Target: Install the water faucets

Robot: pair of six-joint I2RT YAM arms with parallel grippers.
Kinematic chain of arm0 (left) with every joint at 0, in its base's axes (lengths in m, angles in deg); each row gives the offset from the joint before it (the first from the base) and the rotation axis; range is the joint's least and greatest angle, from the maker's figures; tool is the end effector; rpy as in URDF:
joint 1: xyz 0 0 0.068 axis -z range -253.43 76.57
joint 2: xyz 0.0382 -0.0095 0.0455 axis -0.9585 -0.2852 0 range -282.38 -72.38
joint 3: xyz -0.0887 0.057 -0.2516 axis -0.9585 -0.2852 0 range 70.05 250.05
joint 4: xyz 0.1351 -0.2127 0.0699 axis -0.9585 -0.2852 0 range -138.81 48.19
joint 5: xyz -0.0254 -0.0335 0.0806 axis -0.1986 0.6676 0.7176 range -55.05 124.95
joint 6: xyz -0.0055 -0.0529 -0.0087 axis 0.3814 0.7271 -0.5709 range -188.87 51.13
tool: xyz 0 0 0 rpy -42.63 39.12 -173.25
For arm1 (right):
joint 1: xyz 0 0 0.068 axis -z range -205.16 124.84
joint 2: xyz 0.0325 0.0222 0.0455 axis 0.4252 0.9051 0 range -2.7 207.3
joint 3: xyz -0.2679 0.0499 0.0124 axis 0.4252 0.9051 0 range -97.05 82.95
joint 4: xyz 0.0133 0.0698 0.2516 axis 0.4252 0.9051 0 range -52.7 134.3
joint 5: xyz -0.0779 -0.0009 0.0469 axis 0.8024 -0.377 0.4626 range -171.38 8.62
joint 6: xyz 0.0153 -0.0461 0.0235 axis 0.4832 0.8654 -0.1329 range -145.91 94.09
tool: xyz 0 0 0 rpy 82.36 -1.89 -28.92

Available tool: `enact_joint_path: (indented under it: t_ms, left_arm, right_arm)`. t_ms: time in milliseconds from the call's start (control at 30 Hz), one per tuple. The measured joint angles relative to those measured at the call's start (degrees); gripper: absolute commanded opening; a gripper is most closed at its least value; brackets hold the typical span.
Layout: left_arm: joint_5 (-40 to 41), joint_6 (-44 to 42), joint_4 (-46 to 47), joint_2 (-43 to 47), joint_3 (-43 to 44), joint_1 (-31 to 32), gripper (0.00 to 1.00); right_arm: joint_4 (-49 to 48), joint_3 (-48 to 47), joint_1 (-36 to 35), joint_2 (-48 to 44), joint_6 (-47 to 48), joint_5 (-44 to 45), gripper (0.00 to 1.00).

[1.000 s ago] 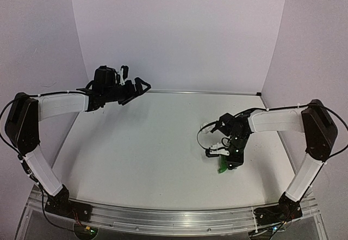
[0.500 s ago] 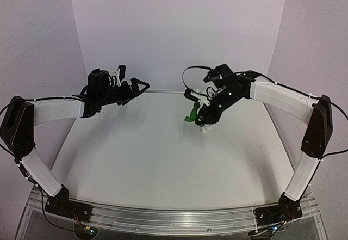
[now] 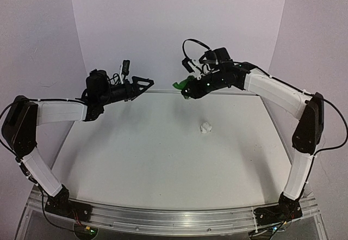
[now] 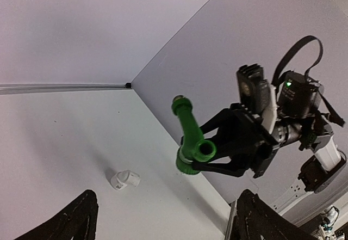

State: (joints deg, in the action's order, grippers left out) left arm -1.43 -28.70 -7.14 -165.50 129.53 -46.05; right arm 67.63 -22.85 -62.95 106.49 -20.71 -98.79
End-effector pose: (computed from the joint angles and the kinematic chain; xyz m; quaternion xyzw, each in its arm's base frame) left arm 0.3227 -0.1908 0.2932 0.1472 0.6863 -0.5586 0.4418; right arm 0.3448 0.2809 0.3482 -0.3858 0.7848 0.2589 0.4101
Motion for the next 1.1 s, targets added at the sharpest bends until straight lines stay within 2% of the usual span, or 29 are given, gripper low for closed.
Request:
enact_joint_path:
  t_ms: [133,300,733,1000,1100]
  left_arm:
    - [0.0,0.4,1.7,-0.4,0.1,0.7,0.79]
    - [0.0,0.5,2.3,-3.2,0.9,1.8,0.76]
    - [0.1,0.6,1.3,-6.3,2.5,4.6,0.73]
    - [0.2,3.0,2.3,-8.5,4.7,4.7,0.5]
    - [-0.3,4.8,3.0,-10.2,5.4,4.7,0.36]
  right_arm:
    - [-1.6,0.0,-0.6,2.1,-3.4,-0.5,0.08]
    - [-4.0,0.0,-2.3,2.8,-6.7,-0.6,0.08]
    - [-8.2,-0.2,-5.1,5.0,-11.8,-0.7,0.09]
    - [-8.9,-0.3,-7.3,5.5,-12.0,0.6,0.1]
    - [-9.2,-0.3,-8.2,5.5,-12.1,1.5,0.1]
